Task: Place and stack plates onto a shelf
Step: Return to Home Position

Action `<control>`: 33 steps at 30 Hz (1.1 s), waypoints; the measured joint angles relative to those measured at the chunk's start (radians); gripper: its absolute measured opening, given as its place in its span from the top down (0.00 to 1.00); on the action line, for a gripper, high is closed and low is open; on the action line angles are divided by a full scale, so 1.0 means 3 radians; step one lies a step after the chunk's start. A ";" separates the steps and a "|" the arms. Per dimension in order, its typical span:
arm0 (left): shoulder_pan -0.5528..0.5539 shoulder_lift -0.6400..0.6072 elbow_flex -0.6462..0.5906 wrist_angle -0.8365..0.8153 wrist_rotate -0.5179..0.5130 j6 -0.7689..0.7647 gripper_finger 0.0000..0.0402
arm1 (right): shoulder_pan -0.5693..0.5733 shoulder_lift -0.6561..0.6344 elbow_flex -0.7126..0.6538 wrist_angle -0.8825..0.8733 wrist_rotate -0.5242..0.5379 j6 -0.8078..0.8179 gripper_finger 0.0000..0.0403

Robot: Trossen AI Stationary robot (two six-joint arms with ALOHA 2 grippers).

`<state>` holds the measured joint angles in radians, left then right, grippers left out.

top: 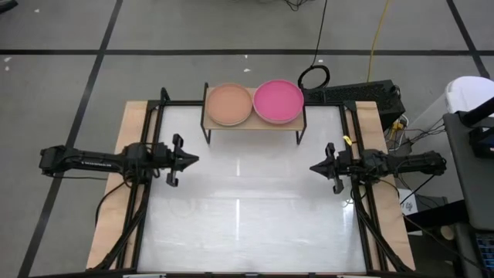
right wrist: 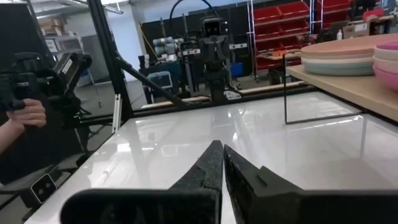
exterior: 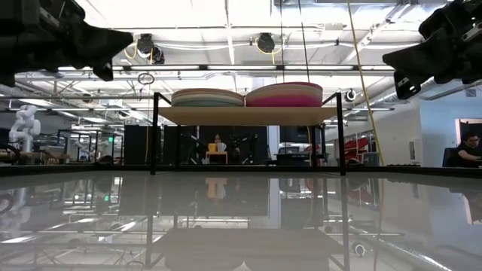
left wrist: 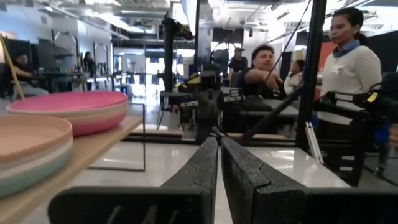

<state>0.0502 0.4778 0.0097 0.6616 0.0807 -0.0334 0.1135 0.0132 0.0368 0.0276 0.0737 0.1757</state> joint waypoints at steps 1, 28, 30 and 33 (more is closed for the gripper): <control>-0.0001 0.0000 0.0000 -0.0006 0.0000 -0.0029 0.94 | 0.0000 0.0002 -0.0001 0.0010 0.0001 -0.0009 1.00; -0.0001 -0.0001 0.0000 -0.0103 0.0000 0.0040 0.94 | -0.0001 0.0000 -0.0009 0.0042 0.0006 -0.0015 1.00; 0.0000 -0.0001 0.0000 -0.0103 0.0000 0.0040 0.94 | -0.0001 0.0000 -0.0010 0.0042 0.0007 -0.0017 1.00; -0.0001 -0.0001 0.0000 -0.0102 0.0000 0.0040 0.94 | -0.0001 0.0000 -0.0010 0.0042 0.0007 -0.0015 1.00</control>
<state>0.0498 0.4774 0.0097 0.6310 0.0806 -0.0216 0.1131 0.0132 0.0338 0.0403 0.0757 0.1711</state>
